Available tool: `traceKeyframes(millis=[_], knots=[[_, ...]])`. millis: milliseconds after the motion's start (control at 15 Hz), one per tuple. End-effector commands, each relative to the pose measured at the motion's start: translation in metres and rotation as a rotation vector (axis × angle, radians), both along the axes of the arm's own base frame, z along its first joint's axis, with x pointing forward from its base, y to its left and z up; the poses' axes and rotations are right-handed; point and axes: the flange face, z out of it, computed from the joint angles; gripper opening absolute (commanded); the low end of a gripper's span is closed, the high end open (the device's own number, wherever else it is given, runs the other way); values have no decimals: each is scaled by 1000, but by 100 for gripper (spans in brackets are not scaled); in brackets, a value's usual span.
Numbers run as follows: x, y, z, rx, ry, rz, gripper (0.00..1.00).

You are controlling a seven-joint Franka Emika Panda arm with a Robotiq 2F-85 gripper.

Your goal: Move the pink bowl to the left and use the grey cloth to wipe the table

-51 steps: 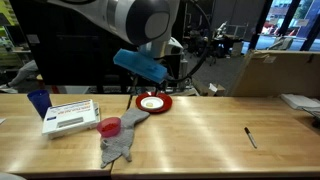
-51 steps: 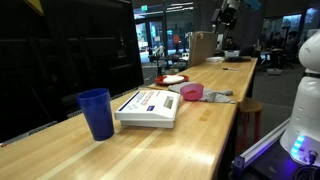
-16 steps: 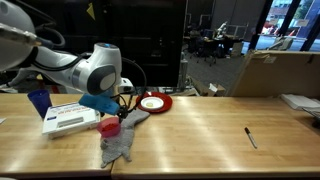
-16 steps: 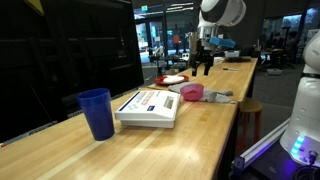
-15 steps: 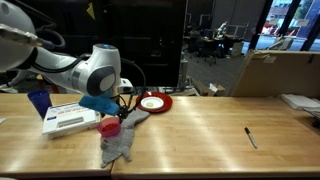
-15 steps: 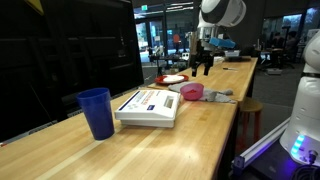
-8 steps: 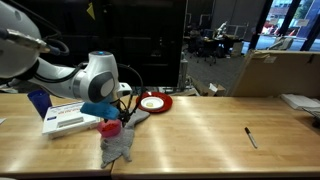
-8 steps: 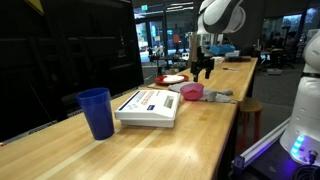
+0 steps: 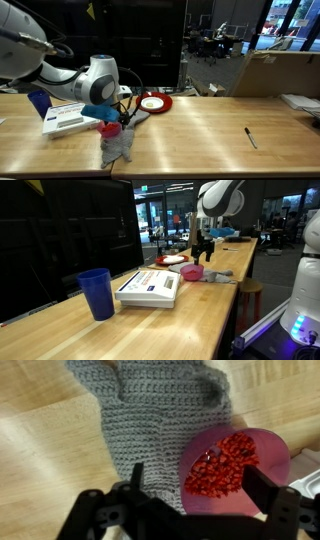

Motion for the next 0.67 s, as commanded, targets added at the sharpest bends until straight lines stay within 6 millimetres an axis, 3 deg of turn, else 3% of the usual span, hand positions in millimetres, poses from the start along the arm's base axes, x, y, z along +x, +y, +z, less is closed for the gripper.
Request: traceKeyframes(millis=[0,600], knots=[[-1,2,-7,-26,-7,4,72],[-3,-1,-15,-26,2,-30,6]])
